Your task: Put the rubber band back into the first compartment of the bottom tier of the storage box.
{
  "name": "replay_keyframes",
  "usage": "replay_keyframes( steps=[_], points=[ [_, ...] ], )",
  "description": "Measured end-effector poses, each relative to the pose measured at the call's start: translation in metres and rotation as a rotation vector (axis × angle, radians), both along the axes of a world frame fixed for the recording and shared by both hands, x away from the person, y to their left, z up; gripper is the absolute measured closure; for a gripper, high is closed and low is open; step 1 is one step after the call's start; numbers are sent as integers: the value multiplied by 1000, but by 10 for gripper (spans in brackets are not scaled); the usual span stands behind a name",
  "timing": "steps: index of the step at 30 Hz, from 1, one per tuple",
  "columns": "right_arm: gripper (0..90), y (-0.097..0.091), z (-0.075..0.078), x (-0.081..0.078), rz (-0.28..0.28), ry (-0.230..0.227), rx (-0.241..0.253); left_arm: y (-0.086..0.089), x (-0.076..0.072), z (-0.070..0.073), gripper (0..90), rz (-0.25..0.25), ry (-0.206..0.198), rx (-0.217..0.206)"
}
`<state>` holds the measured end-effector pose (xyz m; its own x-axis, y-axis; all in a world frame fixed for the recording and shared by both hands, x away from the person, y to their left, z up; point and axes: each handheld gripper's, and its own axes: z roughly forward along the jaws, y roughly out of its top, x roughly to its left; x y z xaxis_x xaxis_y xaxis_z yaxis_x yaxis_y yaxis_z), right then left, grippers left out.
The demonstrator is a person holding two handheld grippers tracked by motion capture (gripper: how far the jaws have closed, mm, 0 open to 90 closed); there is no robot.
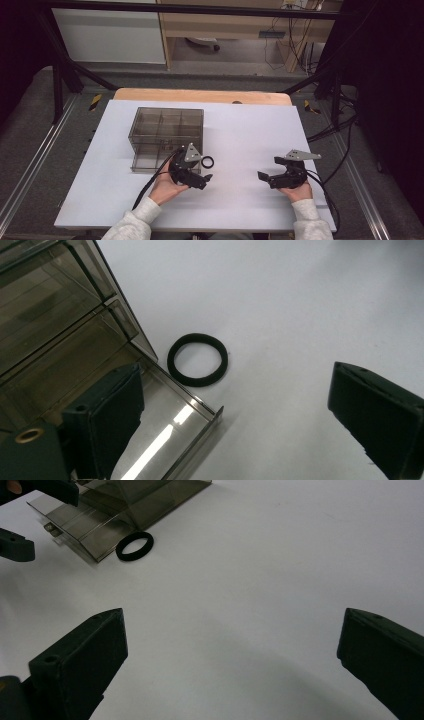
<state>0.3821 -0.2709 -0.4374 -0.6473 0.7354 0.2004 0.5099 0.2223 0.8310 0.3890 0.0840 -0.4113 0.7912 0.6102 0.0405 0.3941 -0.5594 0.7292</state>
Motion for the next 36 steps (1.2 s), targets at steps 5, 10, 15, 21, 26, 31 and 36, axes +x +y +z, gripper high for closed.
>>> replay_keyframes(
  steps=[5, 10, 15, 21, 26, 31, 36],
  points=[
    [3, 0, 0, 0, 1, -1, 0, -4, 3, 0, 105, 2, 5, 0],
    [3, 0, 0, 0, 2, -1, -1, -9, 6, -1, 136, 2, 7, 6],
    [3, 0, 0, 0, 2, -1, 0, -14, 9, -2, 173, 5, 10, 9],
    [3, 0, 0, 0, 3, -1, -1, -18, 13, -3, 230, 14, 11, 17],
    [3, 0, 0, 0, 3, -1, 1, -22, 17, -5, 299, 14, 19, 25],
    [3, 0, 0, 0, 3, -1, 1, -25, 20, -10, 349, 23, 32, 38],
    [3, 0, 0, 0, 3, -1, 2, -26, 24, -14, 407, 33, 48, 29]
  ],
)
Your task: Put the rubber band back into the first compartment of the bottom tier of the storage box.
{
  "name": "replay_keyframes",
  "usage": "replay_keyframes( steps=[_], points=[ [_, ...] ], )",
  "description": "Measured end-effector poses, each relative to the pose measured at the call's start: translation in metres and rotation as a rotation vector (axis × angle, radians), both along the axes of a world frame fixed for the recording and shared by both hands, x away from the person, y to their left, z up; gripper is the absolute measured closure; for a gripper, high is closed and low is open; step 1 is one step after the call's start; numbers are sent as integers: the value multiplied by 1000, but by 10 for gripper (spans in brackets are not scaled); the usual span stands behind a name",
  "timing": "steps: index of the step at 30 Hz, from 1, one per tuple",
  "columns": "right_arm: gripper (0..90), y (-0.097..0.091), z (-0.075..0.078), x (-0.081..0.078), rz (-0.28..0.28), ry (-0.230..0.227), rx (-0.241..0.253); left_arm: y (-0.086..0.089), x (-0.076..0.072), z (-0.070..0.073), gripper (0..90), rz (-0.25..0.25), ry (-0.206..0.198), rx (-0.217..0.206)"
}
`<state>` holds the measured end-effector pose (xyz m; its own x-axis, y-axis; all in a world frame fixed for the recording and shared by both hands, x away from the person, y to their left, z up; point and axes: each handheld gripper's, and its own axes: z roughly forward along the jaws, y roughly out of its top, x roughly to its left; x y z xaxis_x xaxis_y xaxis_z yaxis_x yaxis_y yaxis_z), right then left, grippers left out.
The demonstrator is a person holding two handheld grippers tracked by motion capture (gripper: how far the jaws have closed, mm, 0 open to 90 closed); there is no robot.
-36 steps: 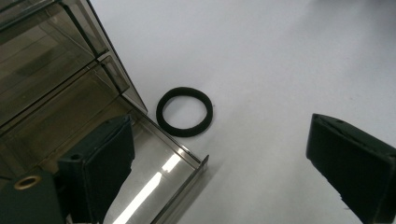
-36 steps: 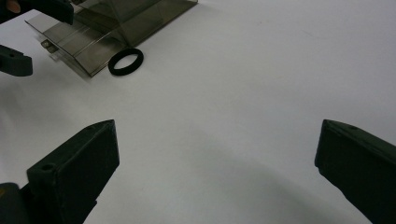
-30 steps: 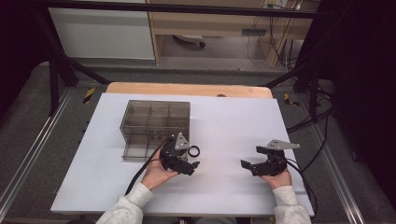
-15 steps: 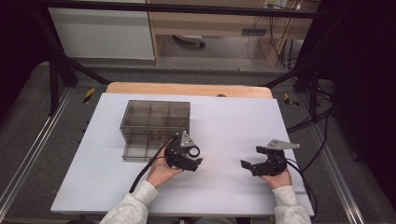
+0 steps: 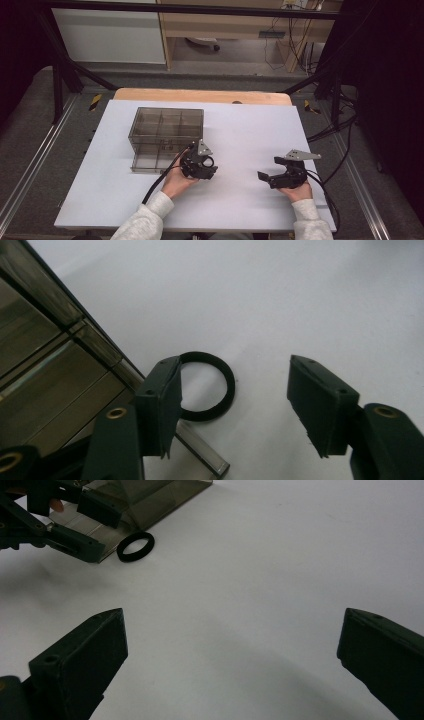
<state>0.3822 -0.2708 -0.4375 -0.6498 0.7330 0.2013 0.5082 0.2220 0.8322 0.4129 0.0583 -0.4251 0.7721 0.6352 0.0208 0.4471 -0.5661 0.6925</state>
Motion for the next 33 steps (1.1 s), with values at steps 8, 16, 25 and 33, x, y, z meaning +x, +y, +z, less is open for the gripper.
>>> replay_keyframes(
  steps=[8, 16, 25, 33],
  points=[
    [3, 0, 0, 0, 1, 0, -1, -4, 2, -5, 492, -1, 14, 8],
    [3, 0, 0, 0, 1, 0, 0, -6, 6, -10, 562, 7, 35, 10],
    [3, 0, 0, 0, 2, 1, 0, -7, 7, -14, 628, 18, 43, 19],
    [3, 0, 0, 0, 2, 0, -1, -8, 8, -17, 674, 31, 51, 14]
  ],
)
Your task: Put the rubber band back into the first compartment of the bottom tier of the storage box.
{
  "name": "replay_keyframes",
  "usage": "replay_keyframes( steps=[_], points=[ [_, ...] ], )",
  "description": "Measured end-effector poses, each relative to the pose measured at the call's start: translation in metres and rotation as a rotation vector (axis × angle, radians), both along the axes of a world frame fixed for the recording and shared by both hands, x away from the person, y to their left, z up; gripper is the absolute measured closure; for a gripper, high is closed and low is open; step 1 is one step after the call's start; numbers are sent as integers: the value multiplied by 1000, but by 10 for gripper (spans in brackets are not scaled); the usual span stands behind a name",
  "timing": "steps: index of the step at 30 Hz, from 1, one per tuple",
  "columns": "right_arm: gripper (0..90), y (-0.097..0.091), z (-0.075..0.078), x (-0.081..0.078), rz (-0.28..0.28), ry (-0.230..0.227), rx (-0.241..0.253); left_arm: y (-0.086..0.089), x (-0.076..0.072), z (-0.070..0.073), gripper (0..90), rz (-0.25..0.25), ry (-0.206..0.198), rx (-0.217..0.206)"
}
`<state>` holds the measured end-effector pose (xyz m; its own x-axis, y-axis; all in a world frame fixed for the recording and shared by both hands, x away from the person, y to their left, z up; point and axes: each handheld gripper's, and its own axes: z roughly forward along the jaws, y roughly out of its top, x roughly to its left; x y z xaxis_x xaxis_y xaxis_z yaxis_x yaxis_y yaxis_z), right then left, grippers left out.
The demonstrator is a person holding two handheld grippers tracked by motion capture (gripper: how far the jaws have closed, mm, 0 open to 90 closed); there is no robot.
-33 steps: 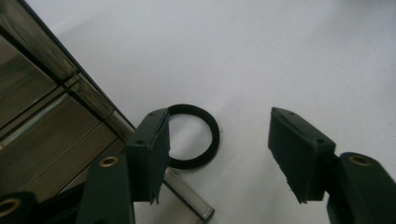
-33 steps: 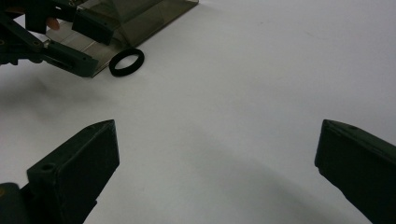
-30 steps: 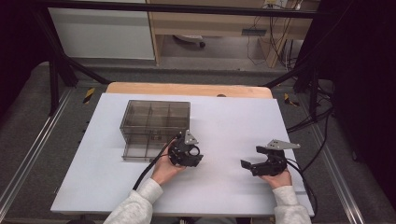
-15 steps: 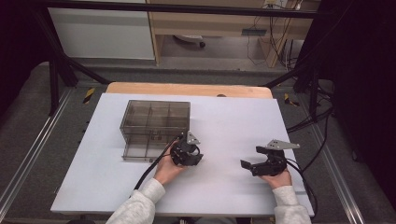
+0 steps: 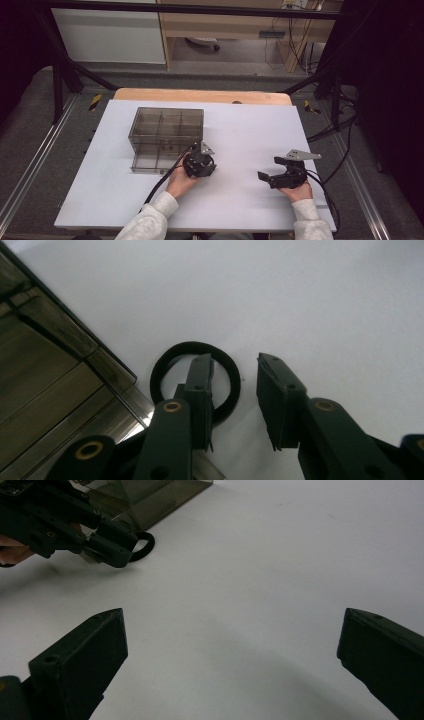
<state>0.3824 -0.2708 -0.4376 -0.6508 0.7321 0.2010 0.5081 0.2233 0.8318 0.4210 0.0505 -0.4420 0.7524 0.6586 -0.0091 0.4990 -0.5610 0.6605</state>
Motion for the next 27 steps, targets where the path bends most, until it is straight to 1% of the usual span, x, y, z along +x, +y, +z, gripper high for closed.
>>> replay_keyframes(
  steps=[9, 18, 22, 27],
  points=[
    [3, 0, 0, 0, -1, 3, -1, 0, 0, -1, 754, 14, -6, 3],
    [3, 0, 0, 0, 0, 2, -1, 0, 0, -2, 816, 24, -5, -3],
    [3, 0, 0, 0, -1, 0, -1, 0, 0, -2, 847, 24, -1, -7],
    [3, 0, 0, 0, -1, 1, -1, 0, 0, -2, 858, 15, -2, -13]
  ],
)
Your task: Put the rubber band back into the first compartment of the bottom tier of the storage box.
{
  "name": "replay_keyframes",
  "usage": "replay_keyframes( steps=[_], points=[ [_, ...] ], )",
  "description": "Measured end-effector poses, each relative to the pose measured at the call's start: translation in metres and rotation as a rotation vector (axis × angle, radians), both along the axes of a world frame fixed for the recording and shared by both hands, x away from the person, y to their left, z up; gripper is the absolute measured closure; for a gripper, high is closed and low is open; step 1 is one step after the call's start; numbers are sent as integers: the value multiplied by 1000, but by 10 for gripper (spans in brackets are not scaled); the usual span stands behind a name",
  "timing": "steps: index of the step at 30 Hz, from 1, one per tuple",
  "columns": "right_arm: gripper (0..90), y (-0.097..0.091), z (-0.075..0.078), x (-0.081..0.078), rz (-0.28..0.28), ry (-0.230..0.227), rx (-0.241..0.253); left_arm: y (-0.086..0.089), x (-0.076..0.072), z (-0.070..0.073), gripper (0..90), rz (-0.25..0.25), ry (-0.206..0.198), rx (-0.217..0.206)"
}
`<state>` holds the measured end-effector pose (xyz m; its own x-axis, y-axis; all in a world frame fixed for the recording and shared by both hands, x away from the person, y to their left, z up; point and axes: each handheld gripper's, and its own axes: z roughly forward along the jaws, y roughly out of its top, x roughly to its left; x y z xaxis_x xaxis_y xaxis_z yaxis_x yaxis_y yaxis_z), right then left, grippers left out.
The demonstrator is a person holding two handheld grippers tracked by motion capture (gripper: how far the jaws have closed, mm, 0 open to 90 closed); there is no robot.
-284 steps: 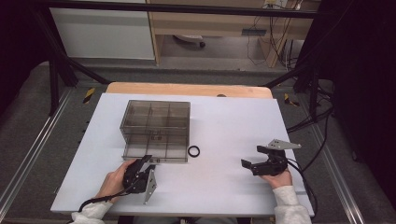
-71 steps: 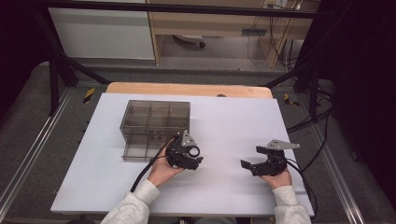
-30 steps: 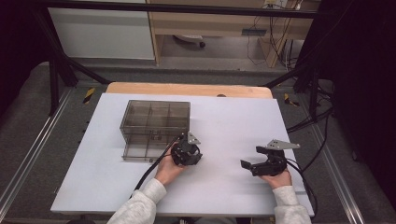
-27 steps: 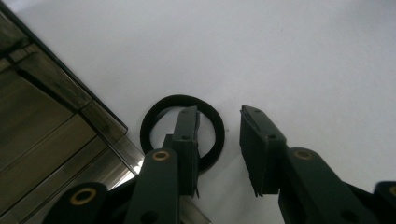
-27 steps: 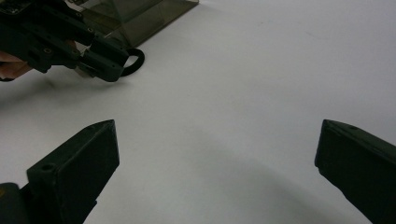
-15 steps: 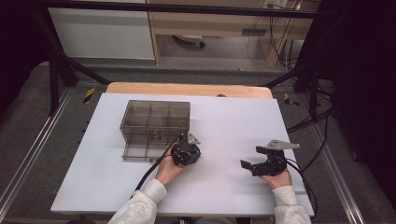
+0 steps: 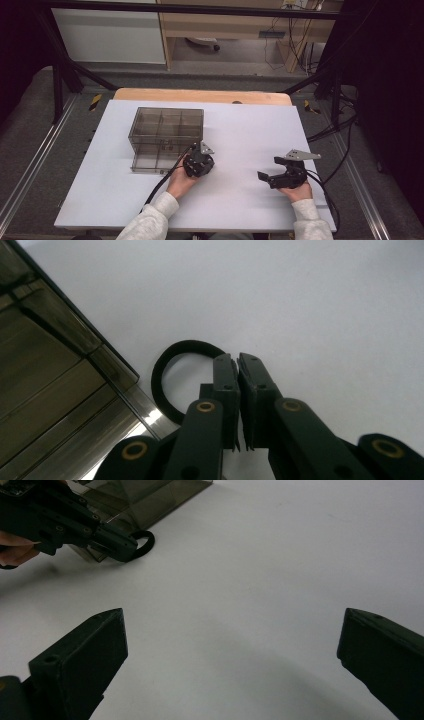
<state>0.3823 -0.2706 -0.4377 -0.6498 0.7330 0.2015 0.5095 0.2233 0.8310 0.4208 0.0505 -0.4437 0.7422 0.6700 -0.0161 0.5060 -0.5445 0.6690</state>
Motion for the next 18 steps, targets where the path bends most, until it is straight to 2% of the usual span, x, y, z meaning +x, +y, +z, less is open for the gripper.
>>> replay_keyframes(
  steps=[18],
  points=[
    [3, 0, 0, 0, 1, -1, -1, 2, -2, 6, 866, -10, -14, -27]
  ],
)
